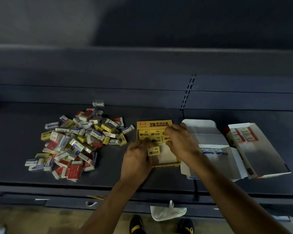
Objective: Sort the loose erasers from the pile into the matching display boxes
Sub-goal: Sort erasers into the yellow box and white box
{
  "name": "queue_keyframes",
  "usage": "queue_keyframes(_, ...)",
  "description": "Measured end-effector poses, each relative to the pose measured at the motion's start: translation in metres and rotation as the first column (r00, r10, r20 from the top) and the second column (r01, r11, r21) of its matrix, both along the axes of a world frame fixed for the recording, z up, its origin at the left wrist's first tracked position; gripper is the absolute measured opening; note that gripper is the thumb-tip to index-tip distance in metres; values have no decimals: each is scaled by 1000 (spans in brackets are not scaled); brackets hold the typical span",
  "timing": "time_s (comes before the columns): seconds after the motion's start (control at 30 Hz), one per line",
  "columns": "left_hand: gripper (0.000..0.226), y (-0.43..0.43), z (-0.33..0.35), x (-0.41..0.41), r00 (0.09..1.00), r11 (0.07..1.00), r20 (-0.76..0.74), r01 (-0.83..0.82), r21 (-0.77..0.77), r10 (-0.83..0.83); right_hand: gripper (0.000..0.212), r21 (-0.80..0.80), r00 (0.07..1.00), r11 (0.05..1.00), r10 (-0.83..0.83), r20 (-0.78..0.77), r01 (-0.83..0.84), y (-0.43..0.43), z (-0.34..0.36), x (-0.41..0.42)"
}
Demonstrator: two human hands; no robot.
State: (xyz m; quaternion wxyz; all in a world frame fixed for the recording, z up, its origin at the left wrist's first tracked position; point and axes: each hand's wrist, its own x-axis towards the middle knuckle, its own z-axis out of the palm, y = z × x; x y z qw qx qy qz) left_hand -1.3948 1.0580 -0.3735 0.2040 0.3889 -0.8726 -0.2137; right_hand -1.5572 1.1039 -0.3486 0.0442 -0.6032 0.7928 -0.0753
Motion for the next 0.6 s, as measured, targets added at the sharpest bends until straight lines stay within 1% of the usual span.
queue_keyframes(0.17, 33, 2, 0, 1, 1000, 1000, -8, -12, 10, 12, 21, -43, 999, 999, -12, -46, 10, -2, -10, 1)
queue_keyframes(0.23, 33, 2, 0, 1, 1000, 1000, -5, -13, 2, 13, 27, -90, 998, 996, -12, -60, 6, -3, -12, 1)
queue_keyframes(0.3, 32, 2, -1, 1, 1000, 1000, -4, -6, -7, 6, 34, -104, 997, 995, -5, -75, -2, -2, -11, 2)
queue_keyframes(0.43, 37, 2, -3, 1, 1000, 1000, -3, -6, -15, 6, 33, -104, 997, 995, -5, -77, -3, -2, -9, 5)
queue_keyframes(0.47, 38, 2, -3, 0, 1000, 1000, -2, -9, -15, 9, 31, -100, 997, 995, -6, -81, -3, -3, -8, 5)
queue_keyframes(0.57, 42, 3, -3, 1, 1000, 1000, -3, -11, -18, 11, 12, -68, 996, 998, -7, -85, 1, -4, -8, 6)
queue_keyframes(0.6, 43, 3, -3, 1, 1000, 1000, -4, -10, -20, 10, 8, -54, 997, 999, -8, -82, 4, -5, -8, 7)
